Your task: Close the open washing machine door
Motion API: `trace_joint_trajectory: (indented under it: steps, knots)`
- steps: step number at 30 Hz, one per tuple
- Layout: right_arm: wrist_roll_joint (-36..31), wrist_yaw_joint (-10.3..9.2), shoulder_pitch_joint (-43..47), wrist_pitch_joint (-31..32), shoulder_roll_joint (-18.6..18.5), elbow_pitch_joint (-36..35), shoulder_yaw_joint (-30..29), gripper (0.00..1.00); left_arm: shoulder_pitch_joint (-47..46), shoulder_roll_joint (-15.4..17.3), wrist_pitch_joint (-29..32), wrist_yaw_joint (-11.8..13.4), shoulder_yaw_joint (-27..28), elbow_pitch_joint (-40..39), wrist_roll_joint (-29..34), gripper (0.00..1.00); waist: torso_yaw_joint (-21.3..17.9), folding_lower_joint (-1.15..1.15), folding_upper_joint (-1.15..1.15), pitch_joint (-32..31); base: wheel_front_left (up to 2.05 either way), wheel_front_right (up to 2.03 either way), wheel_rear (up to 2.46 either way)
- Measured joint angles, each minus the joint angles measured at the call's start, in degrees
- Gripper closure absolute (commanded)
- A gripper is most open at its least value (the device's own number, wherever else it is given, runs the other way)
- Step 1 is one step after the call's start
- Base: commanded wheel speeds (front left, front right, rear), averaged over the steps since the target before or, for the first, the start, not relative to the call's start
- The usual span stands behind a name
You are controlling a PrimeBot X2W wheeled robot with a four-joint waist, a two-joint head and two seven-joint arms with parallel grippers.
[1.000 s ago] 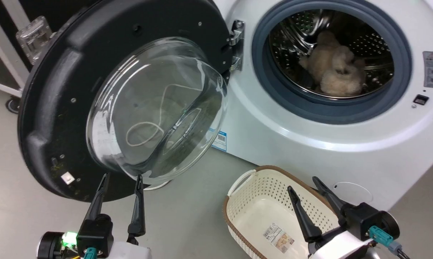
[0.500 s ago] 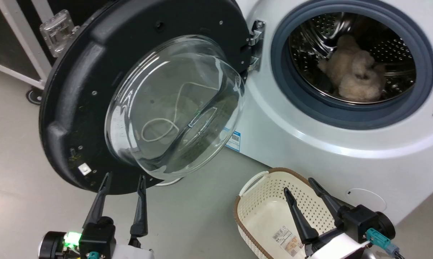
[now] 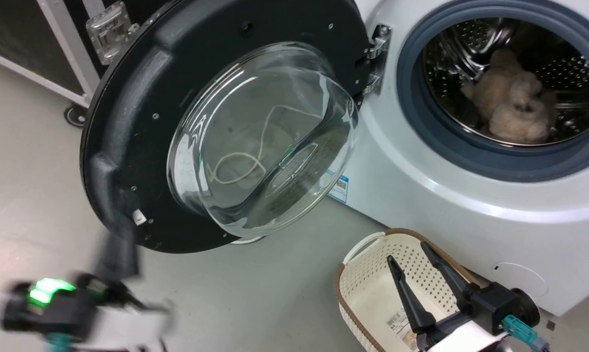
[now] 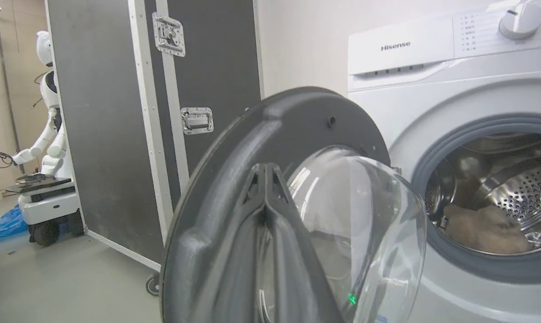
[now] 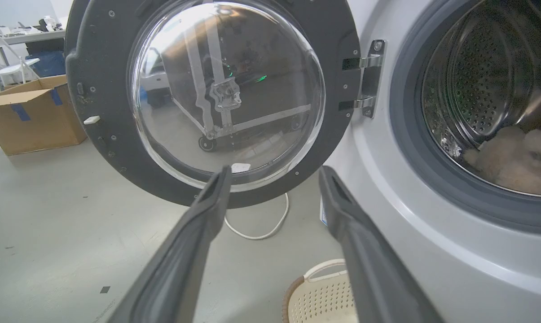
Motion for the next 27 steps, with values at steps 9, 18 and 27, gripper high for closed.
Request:
trace_joint_trajectory:
  steps: [9, 18, 27]
  knots:
    - [-1.76, 0.00, 1.48, -0.74, -0.14, -2.07, -3.38, 0.00, -18.47, 8.50, 3.74, -7.73, 14.14, 5.44, -18.93, 1.00, -1.02, 0.00, 0.00, 2.01, 0.00, 0.00, 0.00]
    - [-1.77, 0.00, 1.30, -0.74, -1.14, -2.05, -3.37, 0.00, -33.10, 13.84, 19.87, -5.75, 25.70, 25.12, -38.91, 1.00, -4.63, 0.01, 0.00, 4.03, 0.00, 0.00, 0.00]
    - [-2.34, 0.00, 1.30, -0.75, -1.01, -1.51, -3.77, 0.00, -35.72, 13.21, 38.01, -4.63, 27.72, 37.94, -52.99, 1.00, -5.52, 0.00, 0.00, 3.77, 0.00, 0.00, 0.00]
